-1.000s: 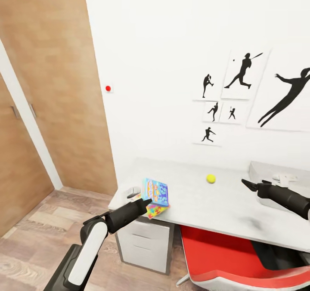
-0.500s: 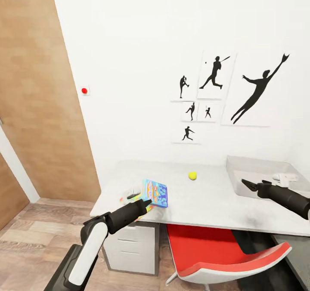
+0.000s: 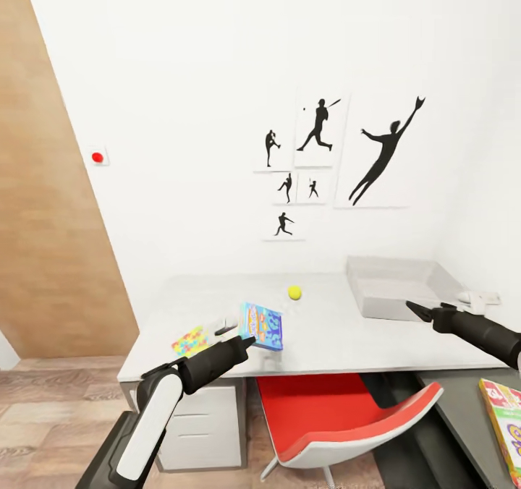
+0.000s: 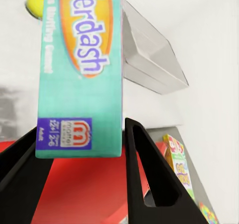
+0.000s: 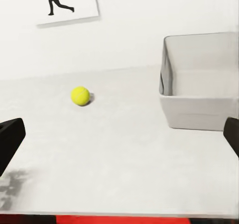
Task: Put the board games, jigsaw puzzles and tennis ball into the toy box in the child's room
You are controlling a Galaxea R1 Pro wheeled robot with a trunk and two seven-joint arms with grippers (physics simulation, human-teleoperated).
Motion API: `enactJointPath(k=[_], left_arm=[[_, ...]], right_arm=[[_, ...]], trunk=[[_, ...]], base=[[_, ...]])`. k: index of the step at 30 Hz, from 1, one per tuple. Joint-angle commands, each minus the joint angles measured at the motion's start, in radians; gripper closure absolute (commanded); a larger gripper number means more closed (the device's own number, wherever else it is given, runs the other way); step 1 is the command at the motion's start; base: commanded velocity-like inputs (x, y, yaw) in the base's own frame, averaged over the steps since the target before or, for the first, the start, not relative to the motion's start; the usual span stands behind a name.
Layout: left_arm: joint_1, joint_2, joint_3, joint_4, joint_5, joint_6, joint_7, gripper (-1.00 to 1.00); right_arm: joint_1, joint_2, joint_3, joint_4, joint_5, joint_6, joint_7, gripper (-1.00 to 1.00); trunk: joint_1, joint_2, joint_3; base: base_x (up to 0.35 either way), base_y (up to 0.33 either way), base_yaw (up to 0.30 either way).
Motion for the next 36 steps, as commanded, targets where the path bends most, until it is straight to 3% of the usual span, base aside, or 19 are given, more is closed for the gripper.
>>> enactJointPath(k=[1, 23, 36], left_arm=[[-0.001, 0.0, 0.001, -0.001, 0.002, 0.005, -0.004, 1.0], [-0.002, -0.001, -0.002, -0.008, 0.005, 0.005, -0.018, 1.0], [-0.001, 0.002, 0.006, -0.008, 0.005, 0.007, -0.078, 1.0]], right_arm=[[-0.001, 0.0, -0.001, 0.0, -0.006, 0.008, 0.0, -1.0], [-0.001, 0.0, -0.001, 0.0, -0.006, 0.008, 0.001, -1.0], [-0.001, 0.0, -0.001, 0.0, -0.006, 0.009, 0.002, -1.0]], trunk=[[0.001, -0.002, -0.002], [0.001, -0.002, 0.013], [0.001, -0.002, 0.022]], base=[[0.0, 0.0, -0.278], [0.0, 0.0, -0.278], [0.0, 0.0, -0.278]])
